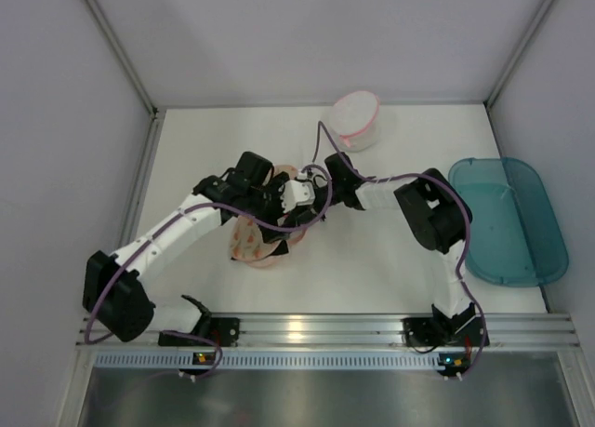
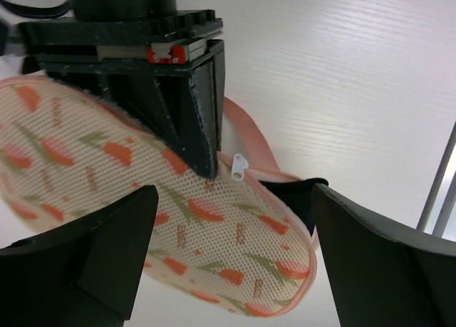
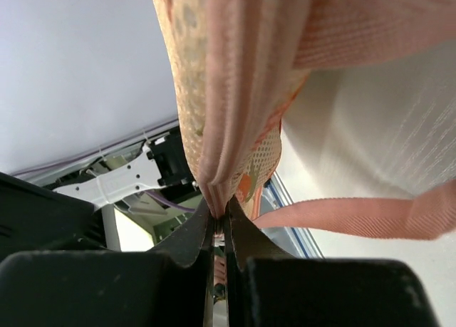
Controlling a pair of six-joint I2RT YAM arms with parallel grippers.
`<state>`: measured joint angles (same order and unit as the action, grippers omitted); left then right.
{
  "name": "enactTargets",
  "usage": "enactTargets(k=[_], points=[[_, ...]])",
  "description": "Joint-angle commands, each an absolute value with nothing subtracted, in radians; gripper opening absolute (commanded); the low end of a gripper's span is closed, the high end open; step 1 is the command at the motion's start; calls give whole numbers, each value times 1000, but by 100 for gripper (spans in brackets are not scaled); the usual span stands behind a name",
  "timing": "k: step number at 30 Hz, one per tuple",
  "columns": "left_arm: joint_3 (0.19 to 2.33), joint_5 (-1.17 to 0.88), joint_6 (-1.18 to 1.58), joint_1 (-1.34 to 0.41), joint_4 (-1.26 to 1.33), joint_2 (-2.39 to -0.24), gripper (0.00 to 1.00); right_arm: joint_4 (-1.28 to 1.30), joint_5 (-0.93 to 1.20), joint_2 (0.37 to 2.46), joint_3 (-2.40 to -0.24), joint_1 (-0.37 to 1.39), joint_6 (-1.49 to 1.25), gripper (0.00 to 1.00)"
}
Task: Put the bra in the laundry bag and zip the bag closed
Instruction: Zip the laundry bag at the center of the board.
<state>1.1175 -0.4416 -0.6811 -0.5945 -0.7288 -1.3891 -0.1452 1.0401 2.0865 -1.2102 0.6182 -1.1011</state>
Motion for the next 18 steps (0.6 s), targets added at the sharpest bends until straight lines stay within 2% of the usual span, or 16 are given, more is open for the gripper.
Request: enactTargets(k=[1, 6, 10, 14, 18], points=[[1091, -301, -574, -598, -726, -1215, 99, -284, 1032, 2069, -1190, 626, -1176, 0], [967, -232, -505, -598, -723, -1031, 99, -397, 1003, 2080, -1160, 615, -1273, 0], [936, -143, -336, -597, -738, -1066, 99, -431, 989, 2094, -1169, 604, -1316, 0], [918, -287, -390, -597, -732, -1059, 98, -400, 983, 2085, -1167, 604, -1298, 0], [884, -216, -365, -597, -643, -1084, 99, -397, 976, 2068, -1155, 600, -1301, 0]])
